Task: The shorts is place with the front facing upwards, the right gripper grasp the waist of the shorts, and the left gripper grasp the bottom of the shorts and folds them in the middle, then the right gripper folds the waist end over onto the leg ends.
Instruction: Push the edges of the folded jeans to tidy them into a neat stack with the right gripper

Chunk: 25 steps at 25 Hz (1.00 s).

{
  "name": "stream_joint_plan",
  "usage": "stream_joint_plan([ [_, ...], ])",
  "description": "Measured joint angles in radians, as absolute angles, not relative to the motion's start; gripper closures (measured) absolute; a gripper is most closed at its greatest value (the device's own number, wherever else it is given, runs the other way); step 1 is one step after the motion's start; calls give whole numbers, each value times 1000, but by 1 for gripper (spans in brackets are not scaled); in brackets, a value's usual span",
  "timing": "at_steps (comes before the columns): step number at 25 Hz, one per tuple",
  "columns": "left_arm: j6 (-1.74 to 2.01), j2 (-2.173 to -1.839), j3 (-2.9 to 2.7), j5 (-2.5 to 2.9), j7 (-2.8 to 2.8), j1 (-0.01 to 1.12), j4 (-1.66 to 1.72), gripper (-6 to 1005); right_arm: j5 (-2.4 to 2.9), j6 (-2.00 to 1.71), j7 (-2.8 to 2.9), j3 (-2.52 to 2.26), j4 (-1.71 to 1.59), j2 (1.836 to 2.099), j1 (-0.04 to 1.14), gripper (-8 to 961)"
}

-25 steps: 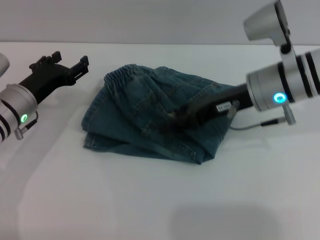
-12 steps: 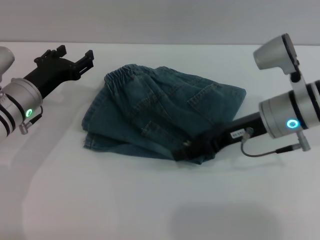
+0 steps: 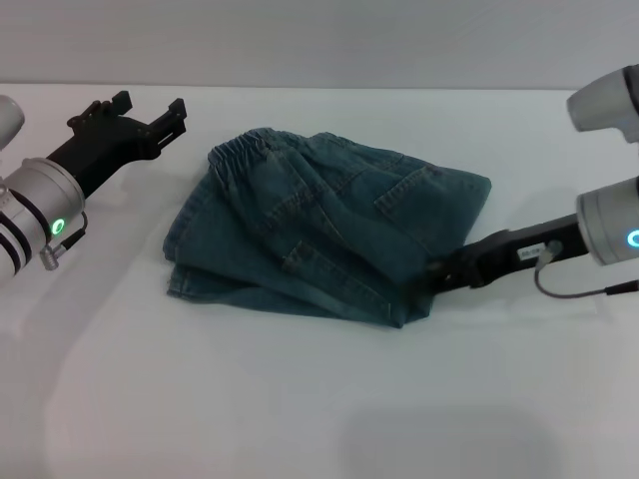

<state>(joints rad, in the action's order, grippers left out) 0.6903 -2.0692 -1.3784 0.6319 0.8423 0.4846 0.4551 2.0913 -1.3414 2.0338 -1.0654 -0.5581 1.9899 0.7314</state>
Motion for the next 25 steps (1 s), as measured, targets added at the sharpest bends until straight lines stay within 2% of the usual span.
stream_joint_plan([
  [5, 699, -2071, -1385, 620, 849, 485, 453, 199, 2092, -1258, 2035, -1065, -559, 1979, 733, 294],
  [14, 701, -2071, -1387, 603, 852, 489, 429, 199, 2089, -1228, 2024, -1068, -582, 1978, 761, 294],
  [25, 701, -2071, -1380, 603, 846, 490, 429, 199, 2065, -1394, 2022, -1096, -624, 2030, 772, 293],
])
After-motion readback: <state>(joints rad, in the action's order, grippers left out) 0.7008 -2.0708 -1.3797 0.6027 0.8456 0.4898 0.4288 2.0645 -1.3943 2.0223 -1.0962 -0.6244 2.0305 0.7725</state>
